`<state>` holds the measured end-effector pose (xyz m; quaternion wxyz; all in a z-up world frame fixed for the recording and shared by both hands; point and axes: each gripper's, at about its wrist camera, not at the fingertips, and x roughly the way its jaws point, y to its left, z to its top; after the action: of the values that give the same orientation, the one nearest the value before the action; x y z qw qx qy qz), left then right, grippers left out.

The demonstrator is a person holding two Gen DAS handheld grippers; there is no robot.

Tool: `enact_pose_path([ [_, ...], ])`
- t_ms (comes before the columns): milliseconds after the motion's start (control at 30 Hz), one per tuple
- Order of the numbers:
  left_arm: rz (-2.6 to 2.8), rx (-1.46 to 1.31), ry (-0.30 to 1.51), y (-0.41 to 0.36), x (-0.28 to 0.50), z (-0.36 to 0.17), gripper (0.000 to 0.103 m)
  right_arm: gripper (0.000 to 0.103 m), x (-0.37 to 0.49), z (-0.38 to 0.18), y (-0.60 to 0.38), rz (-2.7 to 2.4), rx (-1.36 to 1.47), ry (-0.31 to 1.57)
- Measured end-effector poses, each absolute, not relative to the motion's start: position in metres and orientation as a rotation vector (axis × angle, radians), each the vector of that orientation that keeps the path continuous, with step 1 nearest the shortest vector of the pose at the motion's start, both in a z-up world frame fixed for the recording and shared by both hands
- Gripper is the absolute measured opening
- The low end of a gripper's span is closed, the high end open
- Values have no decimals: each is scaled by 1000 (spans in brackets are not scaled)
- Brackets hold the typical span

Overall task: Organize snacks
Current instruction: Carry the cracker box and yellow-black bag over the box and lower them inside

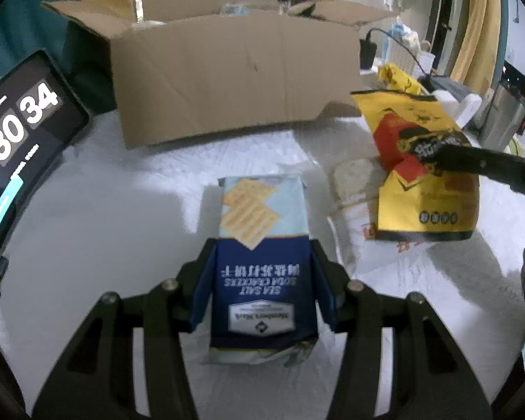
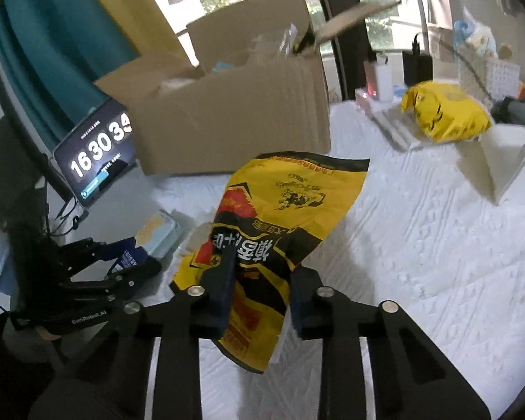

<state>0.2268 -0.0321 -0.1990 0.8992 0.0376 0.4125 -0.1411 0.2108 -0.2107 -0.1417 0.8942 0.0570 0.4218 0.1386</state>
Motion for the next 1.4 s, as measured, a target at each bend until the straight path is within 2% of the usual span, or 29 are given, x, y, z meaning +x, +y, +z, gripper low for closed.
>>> enact_pose_path([
  [367,-285,64,769,-21,226,-160,52,23,215,-112,-230,276,147,820],
  [600,-282,66,739,-22,233,-141,52,15,219,-102,-239,283,151,794],
  [1033,-231,58,612,-11,267,-83,52,15,241,-51,-234,364,115,673],
  [1400,-197,28,543,-6,316,-57,52,15,286,-7,-243,354,79,554],
])
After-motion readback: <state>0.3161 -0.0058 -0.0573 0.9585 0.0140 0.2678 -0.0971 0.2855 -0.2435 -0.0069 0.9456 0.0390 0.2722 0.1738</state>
